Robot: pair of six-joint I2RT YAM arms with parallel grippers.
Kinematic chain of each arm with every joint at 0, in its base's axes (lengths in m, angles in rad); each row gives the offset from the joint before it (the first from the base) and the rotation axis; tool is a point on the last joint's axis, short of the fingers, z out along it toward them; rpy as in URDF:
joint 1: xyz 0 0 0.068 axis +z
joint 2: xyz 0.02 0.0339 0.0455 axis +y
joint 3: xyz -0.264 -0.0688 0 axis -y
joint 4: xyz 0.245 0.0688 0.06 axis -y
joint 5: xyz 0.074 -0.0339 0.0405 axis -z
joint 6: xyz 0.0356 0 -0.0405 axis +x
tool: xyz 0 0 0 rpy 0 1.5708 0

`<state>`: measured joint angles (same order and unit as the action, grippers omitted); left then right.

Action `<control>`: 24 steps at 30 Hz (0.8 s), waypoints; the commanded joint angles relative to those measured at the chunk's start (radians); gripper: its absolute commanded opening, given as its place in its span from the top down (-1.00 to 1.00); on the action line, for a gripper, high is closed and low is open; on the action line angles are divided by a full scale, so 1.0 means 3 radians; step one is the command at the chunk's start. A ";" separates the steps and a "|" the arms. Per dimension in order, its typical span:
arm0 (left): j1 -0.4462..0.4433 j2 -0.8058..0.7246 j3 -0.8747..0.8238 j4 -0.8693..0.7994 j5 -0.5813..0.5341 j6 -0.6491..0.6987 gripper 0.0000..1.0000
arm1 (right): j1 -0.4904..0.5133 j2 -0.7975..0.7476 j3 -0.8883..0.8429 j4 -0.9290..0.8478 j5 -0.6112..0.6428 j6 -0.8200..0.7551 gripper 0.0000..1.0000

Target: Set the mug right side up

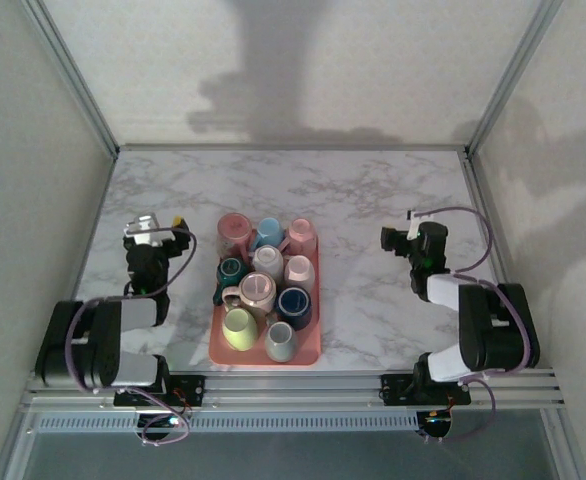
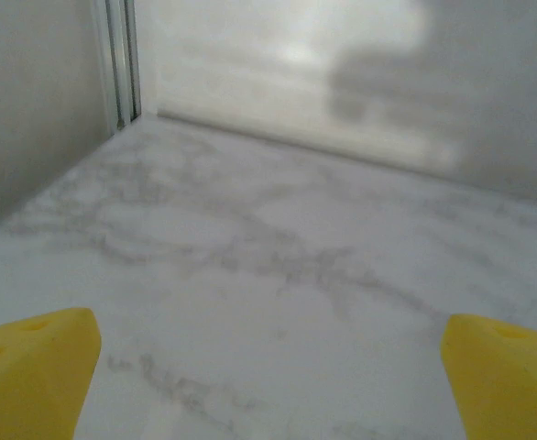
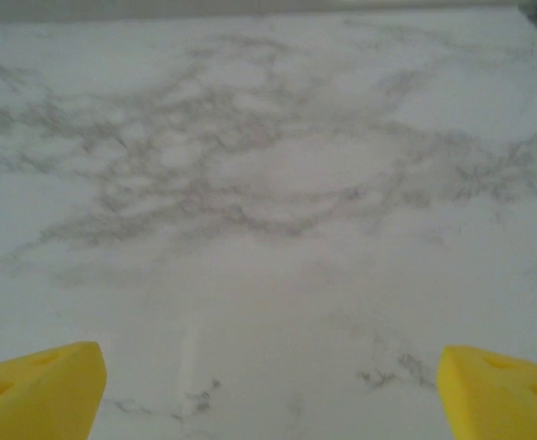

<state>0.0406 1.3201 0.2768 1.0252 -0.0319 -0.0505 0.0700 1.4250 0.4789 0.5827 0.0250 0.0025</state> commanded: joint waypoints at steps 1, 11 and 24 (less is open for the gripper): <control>-0.0046 -0.0534 0.0420 -0.0974 -0.0005 -0.0031 -0.91 | 0.0012 -0.0388 0.0227 -0.0550 -0.0289 -0.0144 -0.86; -0.0084 -0.1166 0.1697 -0.3445 0.0724 -0.0329 -0.99 | 0.0100 -0.0954 0.1254 -0.2494 -0.1000 0.0359 -0.71; -0.0084 -0.0969 0.1974 -0.3977 0.1494 -0.0476 -0.99 | 0.1453 -0.0093 0.2418 -0.3910 -0.0087 0.2463 -0.69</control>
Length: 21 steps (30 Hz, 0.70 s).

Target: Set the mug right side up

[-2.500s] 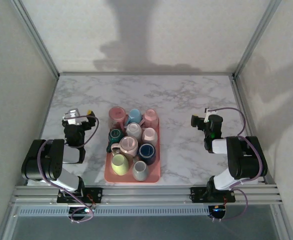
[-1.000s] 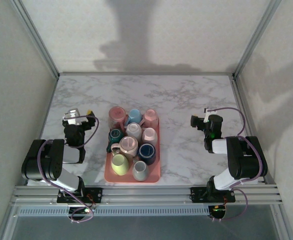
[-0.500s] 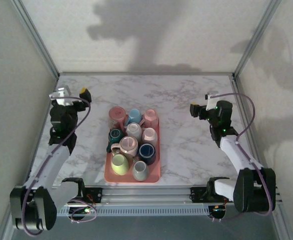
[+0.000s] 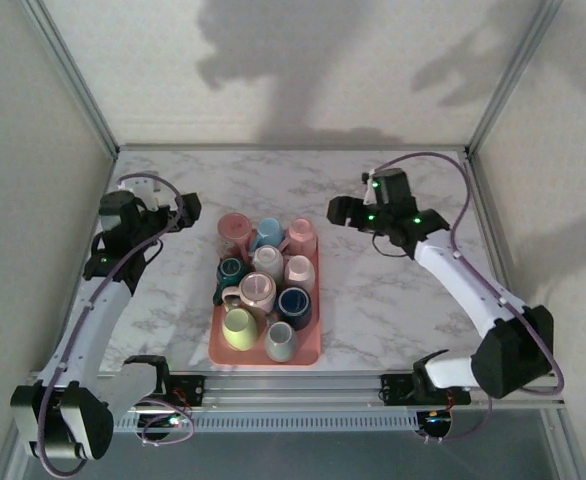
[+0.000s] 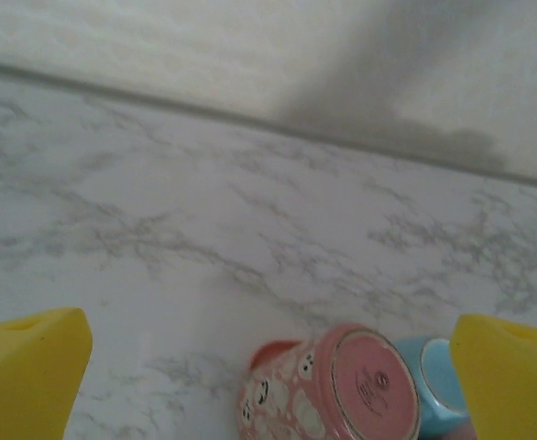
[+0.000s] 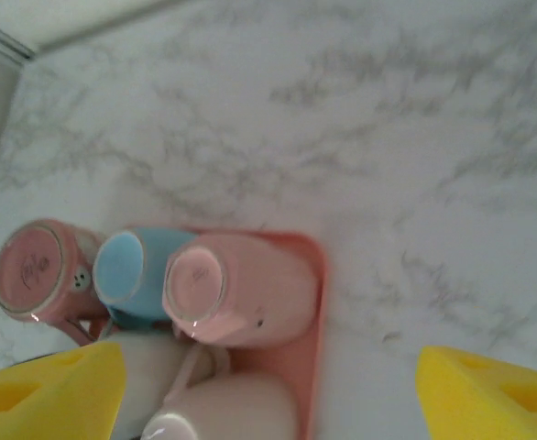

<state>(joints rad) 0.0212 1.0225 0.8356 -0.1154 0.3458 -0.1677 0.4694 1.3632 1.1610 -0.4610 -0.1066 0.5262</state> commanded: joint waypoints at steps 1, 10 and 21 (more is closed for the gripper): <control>-0.0019 0.0036 0.0104 -0.0177 0.0263 -0.0073 -0.99 | 0.0198 0.0175 0.0193 -0.0476 0.0447 0.0846 -0.71; -0.0023 0.0209 0.0111 -0.0175 0.0407 0.0141 -0.99 | 0.0593 0.0856 0.0768 -0.0748 0.0652 0.1151 -0.82; -0.0034 0.0266 0.0007 0.0042 0.0477 0.0124 -0.99 | 0.0719 0.1441 0.1235 -0.0869 0.0650 0.1413 -0.97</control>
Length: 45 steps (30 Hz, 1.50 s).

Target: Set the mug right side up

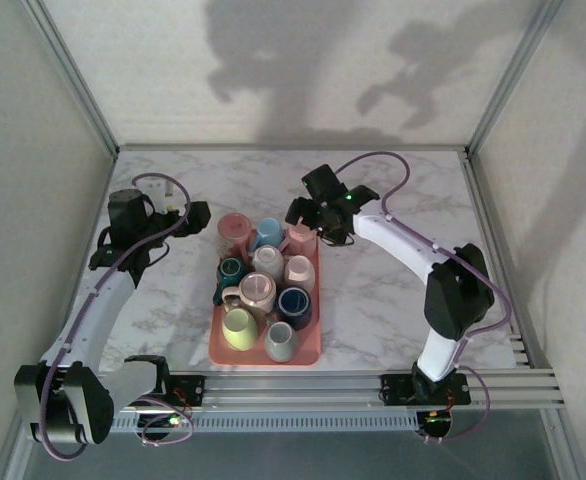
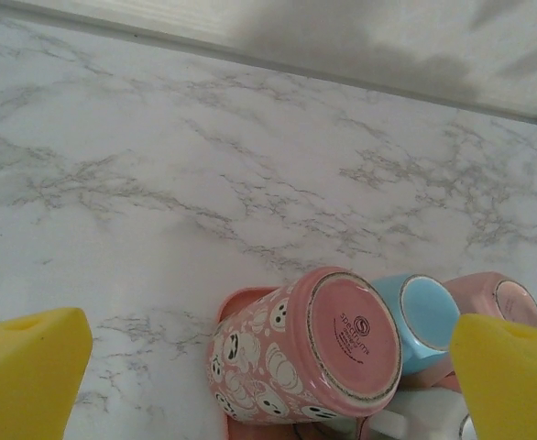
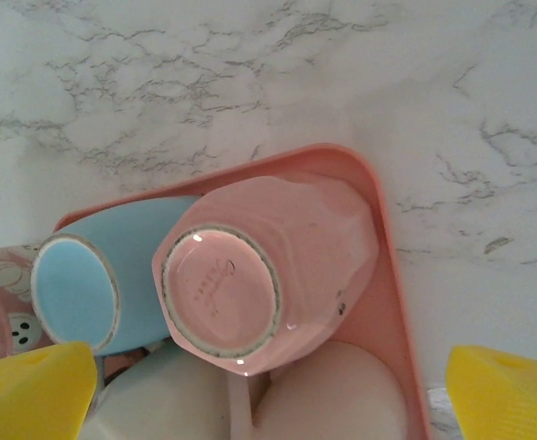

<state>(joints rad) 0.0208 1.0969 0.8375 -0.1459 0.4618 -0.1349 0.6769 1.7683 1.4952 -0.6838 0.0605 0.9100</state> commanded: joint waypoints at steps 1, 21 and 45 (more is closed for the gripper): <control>-0.0037 0.0026 -0.0009 0.0154 0.0097 0.0014 -0.99 | 0.0025 0.0135 0.0147 -0.0135 0.0080 0.0151 -0.98; -0.0086 0.0097 -0.0066 0.0228 0.0077 0.0033 -0.98 | 0.0025 0.0653 0.0485 -0.0226 0.0022 0.0236 -0.91; -0.0125 0.0128 -0.0102 0.0251 0.0029 0.0039 -0.96 | -0.0095 0.0794 0.0680 -0.0272 -0.0199 -0.1197 -0.40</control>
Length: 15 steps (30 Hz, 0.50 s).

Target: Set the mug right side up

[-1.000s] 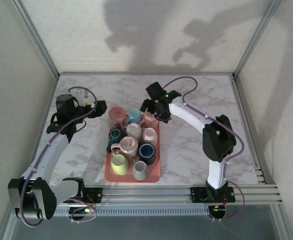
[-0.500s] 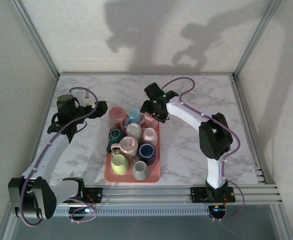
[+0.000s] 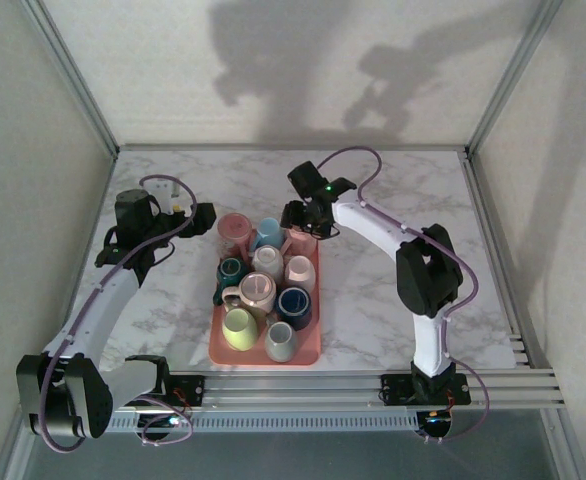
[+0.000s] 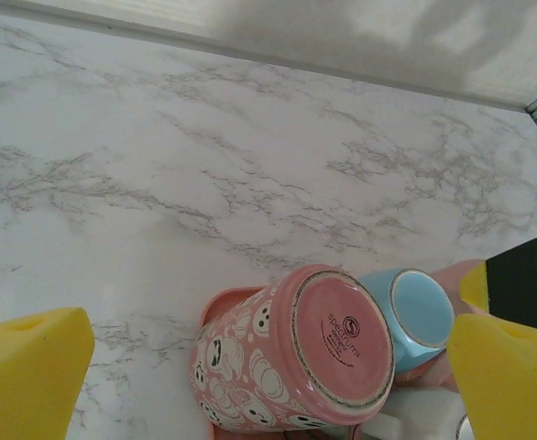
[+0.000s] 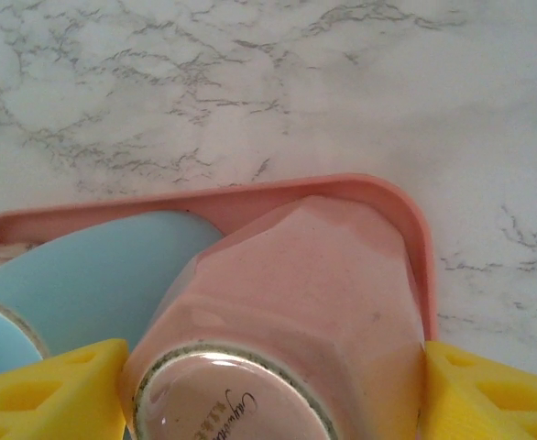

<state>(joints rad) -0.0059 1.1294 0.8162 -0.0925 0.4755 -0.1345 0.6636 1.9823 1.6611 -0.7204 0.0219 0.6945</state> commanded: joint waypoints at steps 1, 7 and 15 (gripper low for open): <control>-0.0036 0.0023 -0.0036 0.0073 -0.0020 0.0038 -0.96 | -0.0058 0.0085 0.0151 -0.0148 -0.0115 -0.0605 -0.40; -0.0041 0.0032 -0.0056 0.0098 -0.0027 0.0023 -0.96 | -0.0147 0.0110 0.0274 -0.0173 -0.0328 -0.1096 -0.36; -0.0047 0.0055 -0.0087 0.0119 -0.0061 0.0025 -0.95 | -0.0291 0.0101 0.0328 -0.0140 -0.0767 -0.1635 -0.33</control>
<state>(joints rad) -0.0116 1.1427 0.8017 -0.0845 0.4717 -0.1345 0.5964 2.0071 1.7061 -0.7631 -0.1555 0.3191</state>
